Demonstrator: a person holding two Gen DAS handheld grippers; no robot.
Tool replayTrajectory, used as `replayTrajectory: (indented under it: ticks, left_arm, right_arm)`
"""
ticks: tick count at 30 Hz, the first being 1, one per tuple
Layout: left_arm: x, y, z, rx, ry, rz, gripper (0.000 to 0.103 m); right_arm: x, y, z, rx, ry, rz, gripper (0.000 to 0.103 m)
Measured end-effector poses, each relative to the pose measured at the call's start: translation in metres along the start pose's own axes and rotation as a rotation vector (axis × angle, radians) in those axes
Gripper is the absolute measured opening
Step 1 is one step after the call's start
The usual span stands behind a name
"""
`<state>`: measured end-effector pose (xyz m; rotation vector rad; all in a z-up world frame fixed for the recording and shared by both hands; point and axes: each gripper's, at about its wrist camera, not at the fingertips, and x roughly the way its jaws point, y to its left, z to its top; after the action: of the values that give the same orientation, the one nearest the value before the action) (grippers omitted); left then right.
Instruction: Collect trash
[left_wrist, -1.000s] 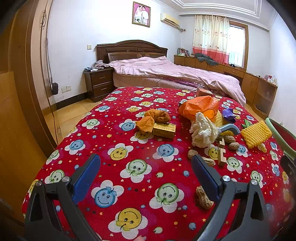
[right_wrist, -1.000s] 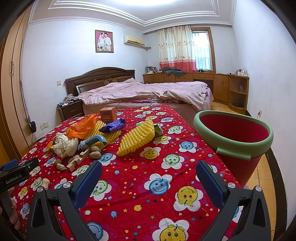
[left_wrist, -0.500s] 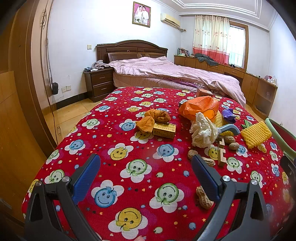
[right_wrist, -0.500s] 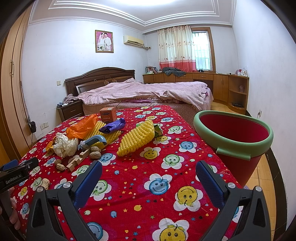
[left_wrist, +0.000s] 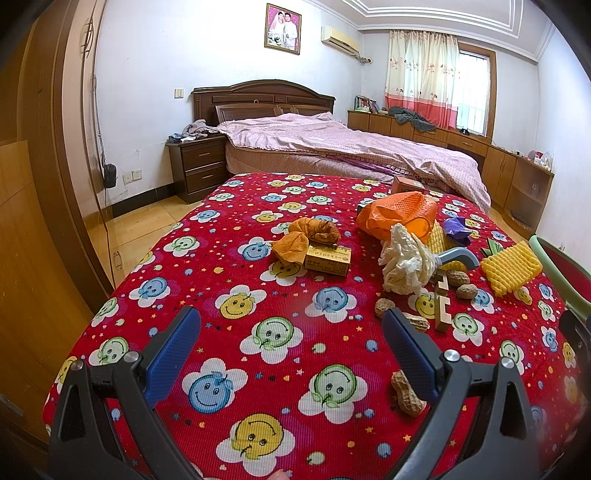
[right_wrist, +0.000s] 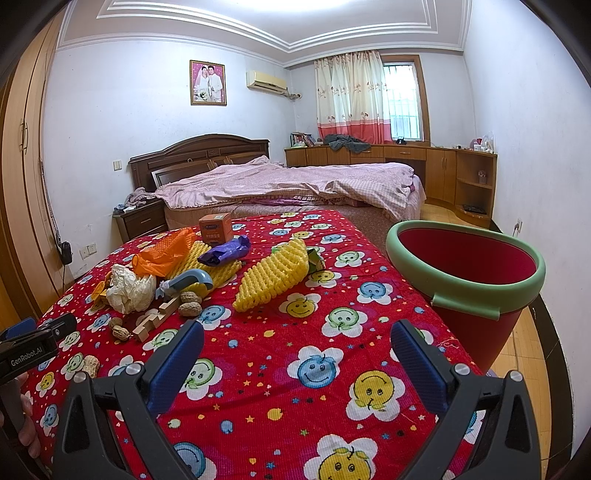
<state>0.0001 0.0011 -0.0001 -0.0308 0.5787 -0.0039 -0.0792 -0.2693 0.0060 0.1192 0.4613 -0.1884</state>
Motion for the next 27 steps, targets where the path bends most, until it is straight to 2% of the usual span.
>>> replayTrajectory:
  ticks: [20,27]
  left_arm:
    - [0.0,0.0,0.0,-0.002,0.003,-0.002,0.098]
    - [0.006,-0.001,-0.002,0.016,0.049,-0.006,0.097]
  right_arm:
    - [0.001,0.001,0.0,0.014,0.004,0.006,0.103]
    - [0.009,-0.013,0.002,0.054,0.061,0.022,0.103]
